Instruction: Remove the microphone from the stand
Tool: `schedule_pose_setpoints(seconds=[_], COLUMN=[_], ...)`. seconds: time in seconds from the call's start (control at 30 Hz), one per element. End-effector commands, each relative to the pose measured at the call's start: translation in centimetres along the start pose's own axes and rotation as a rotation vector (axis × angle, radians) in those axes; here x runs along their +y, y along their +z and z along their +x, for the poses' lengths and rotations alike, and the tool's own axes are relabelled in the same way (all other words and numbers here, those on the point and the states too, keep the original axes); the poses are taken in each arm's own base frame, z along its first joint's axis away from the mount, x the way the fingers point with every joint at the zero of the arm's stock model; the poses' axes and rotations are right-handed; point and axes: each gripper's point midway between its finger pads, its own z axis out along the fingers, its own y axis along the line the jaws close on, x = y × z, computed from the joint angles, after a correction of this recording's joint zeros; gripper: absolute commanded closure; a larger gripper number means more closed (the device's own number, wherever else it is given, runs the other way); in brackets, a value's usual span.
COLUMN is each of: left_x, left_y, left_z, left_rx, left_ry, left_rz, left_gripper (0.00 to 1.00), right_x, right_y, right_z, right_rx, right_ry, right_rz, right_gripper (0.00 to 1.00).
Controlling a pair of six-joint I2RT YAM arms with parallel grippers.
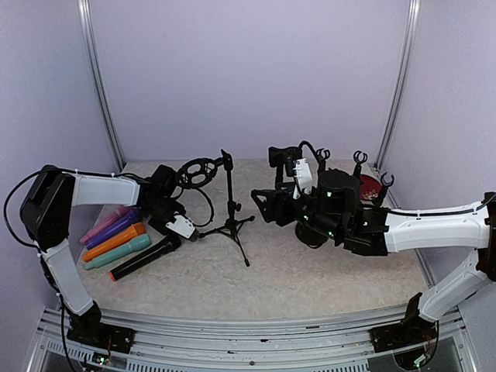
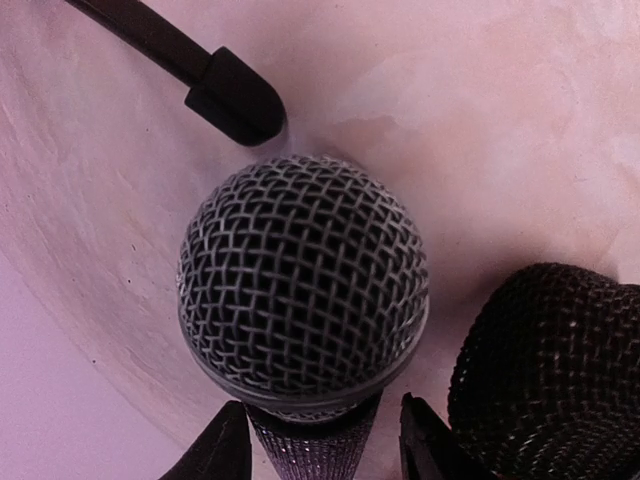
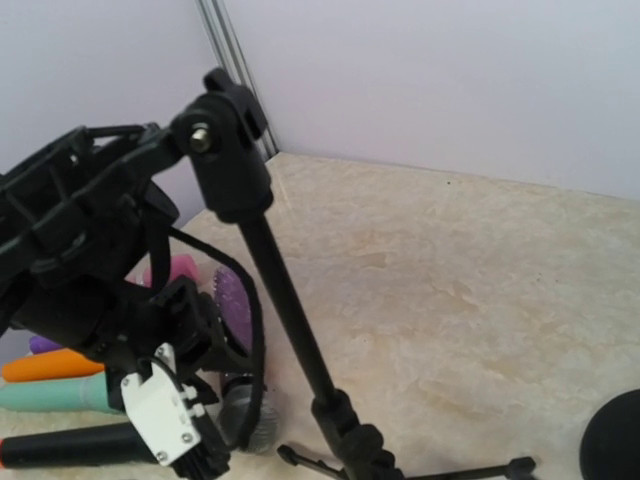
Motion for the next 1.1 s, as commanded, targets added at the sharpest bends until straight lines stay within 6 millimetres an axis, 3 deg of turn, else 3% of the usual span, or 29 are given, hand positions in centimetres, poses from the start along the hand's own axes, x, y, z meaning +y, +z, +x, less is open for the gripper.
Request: schedule_pose_setpoints(seconds=[0.0,0.2,0.47,0.77,1.07], left_x=[-0.4,-2.4,-1.2,-0.7,-4.4], left_y=[0.0,-1.0,-4.2,-10.6,-17.0], left_z=[-0.5,-0.8,-0.7,-1.6,-4.0], left_rx=[0.004,-0.008,-0.032,-0.132,-0.371], left_ry=[-0.006,0.023,-0.016,-0.176,-0.501], left_rz=[0.016,0.058,-0.002,-0.094,-0.051], left_gripper=[0.50,0.47,0.48,0.28,0.22], right_x=[0.3,0.7,1.0,0.0,-1.0], right_y=[-0.8,-0.2,2.5,6.0,8.4], right_z=[-0.8,-0.7,1.0,4.7,6.9], right_rx=[-0.026,-0.017,0.060,0.219,0.315], right_ry=[0.006,-0.014,-0.054,-0.007,0.059], right_rz=[-0.004,-0.014,-0.064,-0.195,-0.332], right_gripper=[0.23,0.23,0.24,0.29,0.40])
